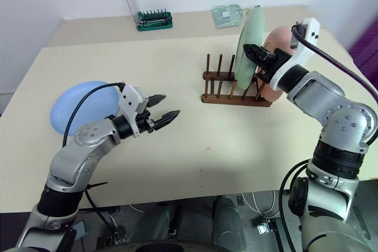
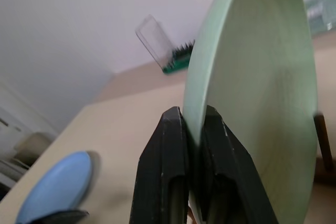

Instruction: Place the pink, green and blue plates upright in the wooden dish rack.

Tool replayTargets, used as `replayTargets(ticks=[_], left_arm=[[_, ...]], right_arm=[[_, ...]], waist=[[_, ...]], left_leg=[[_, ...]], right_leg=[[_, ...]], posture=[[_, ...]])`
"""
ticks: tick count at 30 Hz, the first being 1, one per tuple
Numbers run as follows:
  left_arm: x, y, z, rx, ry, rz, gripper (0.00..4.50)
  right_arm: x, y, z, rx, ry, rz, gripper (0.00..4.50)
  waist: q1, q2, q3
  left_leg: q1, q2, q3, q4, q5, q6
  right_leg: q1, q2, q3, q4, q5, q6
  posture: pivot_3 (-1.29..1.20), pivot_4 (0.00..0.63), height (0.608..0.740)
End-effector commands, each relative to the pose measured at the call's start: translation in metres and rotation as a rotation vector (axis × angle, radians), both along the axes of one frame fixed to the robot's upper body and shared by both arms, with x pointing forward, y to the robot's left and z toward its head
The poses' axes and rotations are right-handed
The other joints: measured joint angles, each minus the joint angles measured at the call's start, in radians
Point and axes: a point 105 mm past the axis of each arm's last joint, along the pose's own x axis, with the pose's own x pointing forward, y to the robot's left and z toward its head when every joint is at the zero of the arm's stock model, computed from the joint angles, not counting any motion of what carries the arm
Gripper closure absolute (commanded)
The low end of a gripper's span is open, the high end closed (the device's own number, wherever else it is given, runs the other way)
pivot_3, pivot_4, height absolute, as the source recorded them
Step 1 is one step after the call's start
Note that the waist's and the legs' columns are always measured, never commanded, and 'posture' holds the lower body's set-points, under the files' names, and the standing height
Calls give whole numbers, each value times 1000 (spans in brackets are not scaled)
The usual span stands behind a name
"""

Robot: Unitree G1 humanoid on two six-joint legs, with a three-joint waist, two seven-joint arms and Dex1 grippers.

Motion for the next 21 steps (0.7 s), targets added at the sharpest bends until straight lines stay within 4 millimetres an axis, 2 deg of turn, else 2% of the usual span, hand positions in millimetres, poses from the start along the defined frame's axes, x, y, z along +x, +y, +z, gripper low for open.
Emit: replayTargets(ticks=[1, 3, 4, 7, 9, 11, 13, 16, 19, 21], left_arm=[[-4, 0, 9, -18, -31, -6, 765], [-3, 2, 12, -47, -27, 4, 227], [-1, 4, 15, -68, -28, 22, 43], [13, 19, 23, -131, -32, 158, 43], [23, 33, 28, -151, -56, 276, 43], [45, 71, 36, -148, -113, 576, 43], [55, 123, 47, -175, -153, 944, 43], [39, 191, 53, -173, -157, 1407, 43], [18, 220, 55, -180, -150, 1612, 43], [1, 235, 47, -203, -85, 1727, 43]], right_arm=[[-1, -2, 19, -75, -112, -26, 2481], [-1, -3, 27, -171, -183, -65, 1579], [-1, -3, 32, -245, -232, -81, 1563], [-4, -3, 47, -520, -402, -139, 1563], [-7, -2, 57, -628, -495, -153, 1563], [-11, 4, 70, -761, -622, -161, 1563], [-16, 17, 74, -806, -694, -112, 1563], [-27, 51, 66, -845, -770, 48, 1563], [-38, 78, 49, -838, -789, 211, 1563], [-46, 97, 31, -829, -785, 326, 1563]], waist=[[0, 0, 0], [0, 0, 0], [1, 0, 0], [2, 0, 0], [1, 0, 0], [1, 0, 0], [-1, 0, 1], [-4, -1, 1], [0, -1, 1], [5, -3, 1]], left_leg=[[0, 0, 0, 0, 0, 0], [0, 0, 0, 0, 0, 0], [0, 0, 0, 0, 0, 0], [0, 0, 0, 0, 0, 0], [0, 0, 0, 0, 0, 0], [0, 0, 1, 1, 0, 0], [0, 0, 1, 1, 0, -1], [1, 1, 1, 0, 1, -1], [0, 1, 1, -1, 0, -1], [-1, 0, 1, 0, 0, -1]], right_leg=[[0, 0, 0, 0, 0, 0], [0, 0, 0, 0, 0, 0], [0, 0, 0, 0, 0, 0], [0, 0, 0, 0, 0, 0], [0, 0, 0, 0, 0, 0], [0, 0, 0, 0, 0, 0], [0, 0, 0, 0, 0, 1], [0, 1, 0, 0, 0, 0], [0, 1, 0, -1, 0, 1], [0, 0, 0, -1, 0, 1]], posture=[[0, 150, 738], [0, 150, 738], [0, 150, 738], [0, 150, 738], [0, 150, 738], [0, 150, 738], [0, 150, 738], [0, 150, 738], [0, 150, 738], [0, 150, 738]])
